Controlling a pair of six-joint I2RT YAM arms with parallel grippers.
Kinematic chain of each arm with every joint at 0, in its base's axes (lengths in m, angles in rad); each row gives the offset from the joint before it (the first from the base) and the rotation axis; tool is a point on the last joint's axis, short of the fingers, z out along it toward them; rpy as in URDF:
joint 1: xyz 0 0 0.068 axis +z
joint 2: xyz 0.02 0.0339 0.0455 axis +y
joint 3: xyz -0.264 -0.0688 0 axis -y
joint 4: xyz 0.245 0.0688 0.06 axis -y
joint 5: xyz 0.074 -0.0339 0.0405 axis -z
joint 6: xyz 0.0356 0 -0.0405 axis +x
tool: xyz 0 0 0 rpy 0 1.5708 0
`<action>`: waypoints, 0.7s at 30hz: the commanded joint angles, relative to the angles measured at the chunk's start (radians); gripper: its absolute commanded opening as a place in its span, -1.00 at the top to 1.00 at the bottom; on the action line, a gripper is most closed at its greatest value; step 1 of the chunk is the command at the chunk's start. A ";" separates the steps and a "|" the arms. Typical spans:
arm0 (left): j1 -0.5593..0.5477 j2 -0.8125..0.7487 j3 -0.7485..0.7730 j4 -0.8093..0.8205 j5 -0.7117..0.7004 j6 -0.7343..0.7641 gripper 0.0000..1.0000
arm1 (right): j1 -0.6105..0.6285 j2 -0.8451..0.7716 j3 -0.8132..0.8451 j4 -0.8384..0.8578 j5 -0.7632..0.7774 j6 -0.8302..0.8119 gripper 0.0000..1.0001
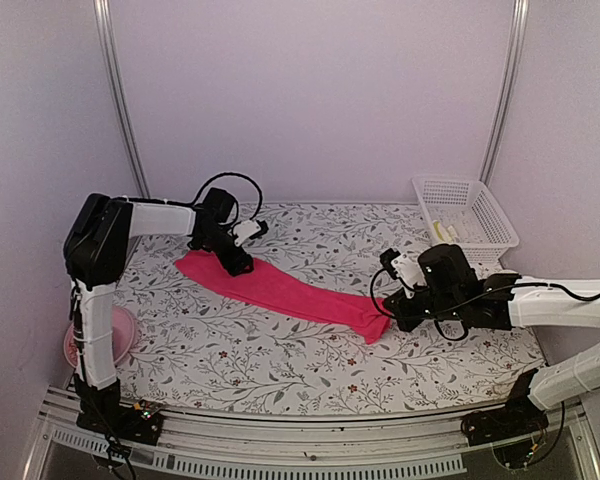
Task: Roll the towels
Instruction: Adjust the towel at the center of the board.
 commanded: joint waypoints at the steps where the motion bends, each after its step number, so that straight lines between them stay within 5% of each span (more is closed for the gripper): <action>1: 0.007 0.045 0.032 -0.048 -0.064 -0.016 -0.52 | 0.002 -0.014 -0.018 0.033 -0.048 0.048 0.96; 6: 0.025 0.067 0.038 -0.056 -0.059 -0.011 0.00 | 0.002 0.005 -0.007 0.045 -0.068 0.047 0.96; 11: 0.048 0.079 0.052 -0.075 -0.026 -0.004 0.95 | 0.008 0.026 0.009 0.053 -0.079 0.044 0.96; 17: 0.059 0.060 0.085 -0.082 -0.012 -0.016 1.00 | 0.009 0.037 0.021 0.059 -0.051 0.035 0.95; 21: 0.062 -0.083 0.024 0.066 -0.027 -0.025 1.00 | 0.004 0.047 0.023 0.048 0.060 0.054 0.96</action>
